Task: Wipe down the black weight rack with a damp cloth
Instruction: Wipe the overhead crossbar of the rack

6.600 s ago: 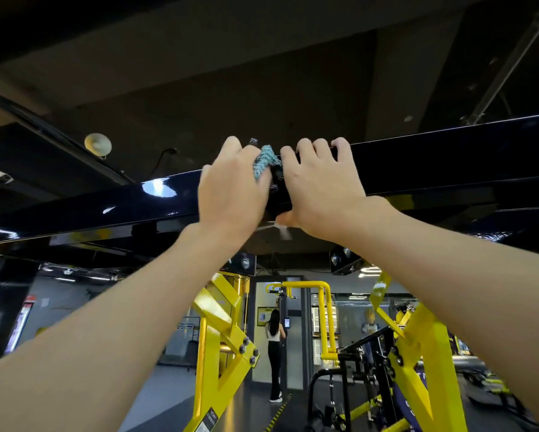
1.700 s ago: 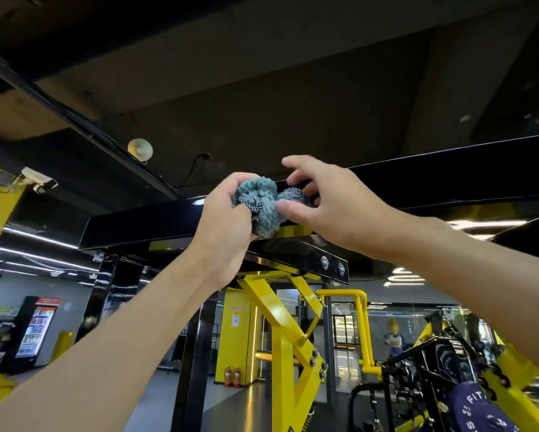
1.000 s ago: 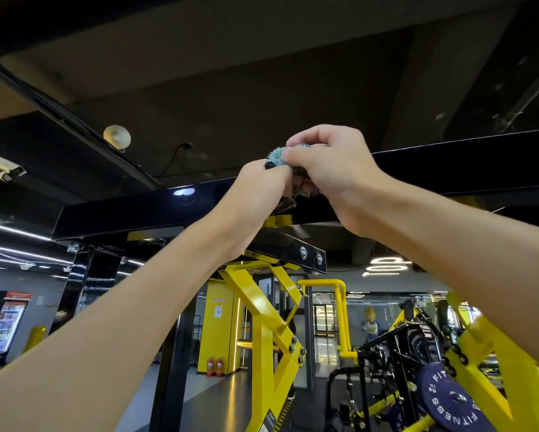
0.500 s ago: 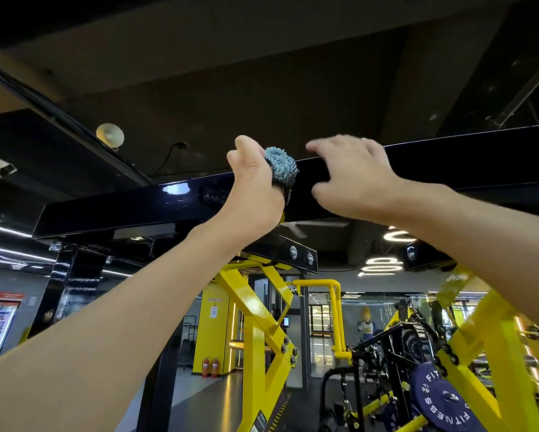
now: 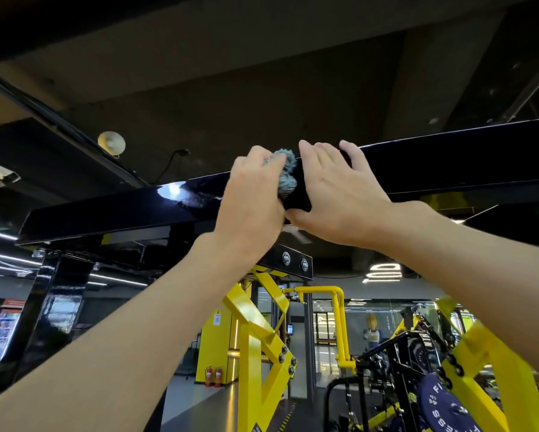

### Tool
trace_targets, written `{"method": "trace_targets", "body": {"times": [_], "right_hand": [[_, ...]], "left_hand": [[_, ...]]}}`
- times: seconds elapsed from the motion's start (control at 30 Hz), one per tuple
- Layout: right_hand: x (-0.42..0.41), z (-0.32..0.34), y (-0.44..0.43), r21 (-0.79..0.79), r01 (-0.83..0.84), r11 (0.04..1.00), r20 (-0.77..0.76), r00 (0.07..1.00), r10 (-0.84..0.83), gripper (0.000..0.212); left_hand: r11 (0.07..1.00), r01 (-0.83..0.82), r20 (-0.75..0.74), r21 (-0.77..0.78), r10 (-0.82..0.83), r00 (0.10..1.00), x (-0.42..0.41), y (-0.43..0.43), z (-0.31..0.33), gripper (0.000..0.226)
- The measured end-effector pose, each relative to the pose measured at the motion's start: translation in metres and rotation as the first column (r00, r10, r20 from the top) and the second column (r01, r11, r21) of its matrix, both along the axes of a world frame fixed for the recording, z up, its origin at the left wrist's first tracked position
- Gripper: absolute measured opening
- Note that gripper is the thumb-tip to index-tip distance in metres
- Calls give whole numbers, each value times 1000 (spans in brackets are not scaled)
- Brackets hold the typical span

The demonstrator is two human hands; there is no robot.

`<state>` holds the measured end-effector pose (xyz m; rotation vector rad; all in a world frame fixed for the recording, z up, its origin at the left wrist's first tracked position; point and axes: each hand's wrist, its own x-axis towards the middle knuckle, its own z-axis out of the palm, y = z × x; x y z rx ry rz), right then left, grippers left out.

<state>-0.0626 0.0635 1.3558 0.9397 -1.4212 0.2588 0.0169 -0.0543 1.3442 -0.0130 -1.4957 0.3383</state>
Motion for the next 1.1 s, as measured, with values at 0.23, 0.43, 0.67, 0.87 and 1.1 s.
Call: {"method": "trace_targets", "body": {"times": [0.23,0.43,0.67,0.87,1.1], "right_hand": [[0,0,5,21,-30,999,25,999,30,97],[3,4,4,26,2,1000,36,999,-3,102],[11,2,-18,19,152,988,-65,987,-150,107],[11,1,-20,-7,213,977,-77,974,-212,104],[17,0,-27,5,224,975,-53,973,-223,92]], "left_hand": [[997,73,233,-18,-67,970,9,4,-16,62],[1000,11,-35,30,-10,999,10,-33,-9,41],[989,-14,62,-149,24,998,20,-38,-18,45],[998,66,-11,-12,-66,998,15,-45,-39,44],[996,15,-114,86,-5,994,36,-75,-21,42]]}}
